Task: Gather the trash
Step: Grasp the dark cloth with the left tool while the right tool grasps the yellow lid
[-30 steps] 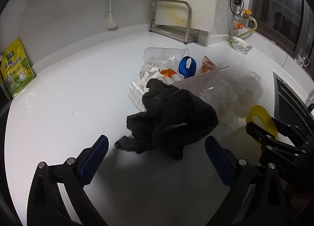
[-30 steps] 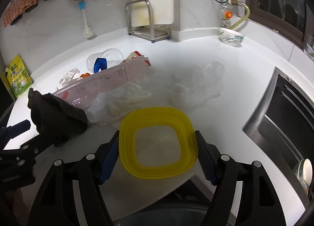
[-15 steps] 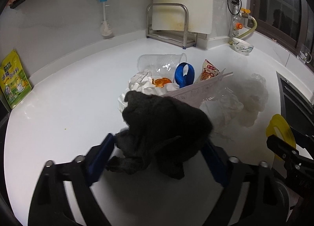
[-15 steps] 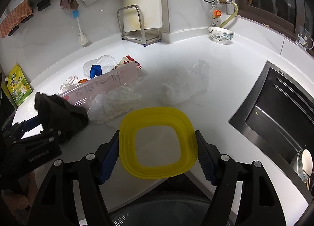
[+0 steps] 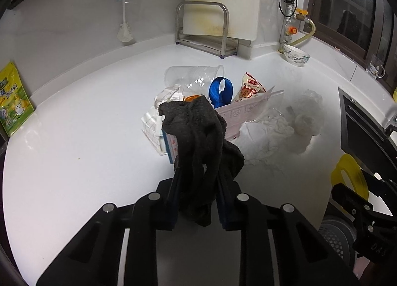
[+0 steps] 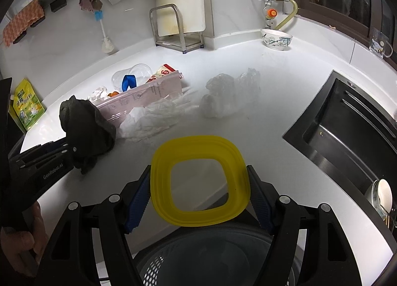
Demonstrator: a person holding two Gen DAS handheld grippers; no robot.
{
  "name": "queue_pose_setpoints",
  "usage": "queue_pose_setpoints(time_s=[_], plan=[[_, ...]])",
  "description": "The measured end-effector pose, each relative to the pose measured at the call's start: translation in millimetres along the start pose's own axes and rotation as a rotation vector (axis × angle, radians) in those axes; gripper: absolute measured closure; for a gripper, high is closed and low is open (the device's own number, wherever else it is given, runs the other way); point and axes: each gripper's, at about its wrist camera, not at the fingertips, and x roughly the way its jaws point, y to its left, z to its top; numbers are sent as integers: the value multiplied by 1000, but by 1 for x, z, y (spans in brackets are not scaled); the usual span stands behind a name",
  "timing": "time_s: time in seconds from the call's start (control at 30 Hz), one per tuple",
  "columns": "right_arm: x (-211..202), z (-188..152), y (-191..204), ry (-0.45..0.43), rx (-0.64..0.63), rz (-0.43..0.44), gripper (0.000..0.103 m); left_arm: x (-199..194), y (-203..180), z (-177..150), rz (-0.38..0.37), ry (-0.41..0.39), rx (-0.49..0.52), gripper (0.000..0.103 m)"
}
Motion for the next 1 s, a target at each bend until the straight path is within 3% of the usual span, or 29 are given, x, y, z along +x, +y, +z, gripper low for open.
queue_pose_setpoints(time_s=[0.5,1.0], plan=[[-37,-10,-16,-2,8,49,33,-59,-9,2,56,-33,14,79],[-88,-55,-52,29,-41,89,33,-123,-68,-45,38,-15,34,79]])
